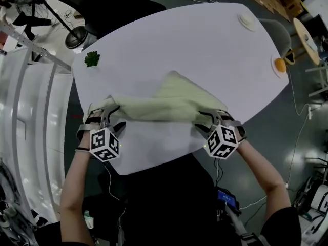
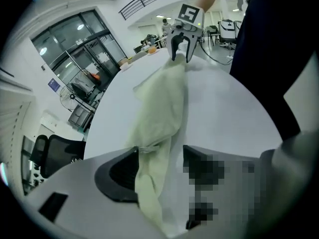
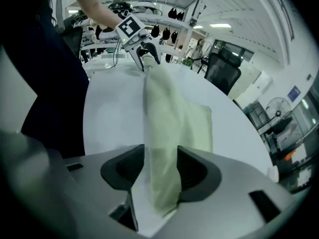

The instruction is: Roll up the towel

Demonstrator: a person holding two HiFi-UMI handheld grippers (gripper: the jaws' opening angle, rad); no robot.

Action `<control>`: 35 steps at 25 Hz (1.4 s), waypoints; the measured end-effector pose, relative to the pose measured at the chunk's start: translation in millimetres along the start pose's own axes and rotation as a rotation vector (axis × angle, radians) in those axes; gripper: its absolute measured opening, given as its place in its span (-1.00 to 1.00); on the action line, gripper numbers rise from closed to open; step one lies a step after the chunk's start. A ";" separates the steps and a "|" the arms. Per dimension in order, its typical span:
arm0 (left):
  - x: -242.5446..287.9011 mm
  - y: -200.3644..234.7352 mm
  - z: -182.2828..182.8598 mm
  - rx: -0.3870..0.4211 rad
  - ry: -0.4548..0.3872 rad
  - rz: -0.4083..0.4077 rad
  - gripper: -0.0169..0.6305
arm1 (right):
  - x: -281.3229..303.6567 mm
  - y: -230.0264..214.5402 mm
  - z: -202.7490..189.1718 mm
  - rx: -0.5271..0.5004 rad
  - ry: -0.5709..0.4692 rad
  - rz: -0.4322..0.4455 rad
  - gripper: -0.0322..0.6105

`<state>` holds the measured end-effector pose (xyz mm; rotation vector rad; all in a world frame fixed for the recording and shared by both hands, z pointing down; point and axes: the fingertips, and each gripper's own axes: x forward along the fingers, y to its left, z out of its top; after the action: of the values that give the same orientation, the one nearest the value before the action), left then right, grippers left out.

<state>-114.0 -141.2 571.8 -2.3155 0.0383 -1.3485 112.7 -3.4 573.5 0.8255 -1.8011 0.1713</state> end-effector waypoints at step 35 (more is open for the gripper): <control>-31.6 -50.9 -24.0 -0.024 0.104 -0.271 -0.79 | -23.0 27.5 -30.6 0.007 0.087 0.175 -0.77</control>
<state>-160.6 -96.8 576.2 -2.3324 -0.2357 -1.6065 123.6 42.5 572.8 0.6547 -1.7903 0.3231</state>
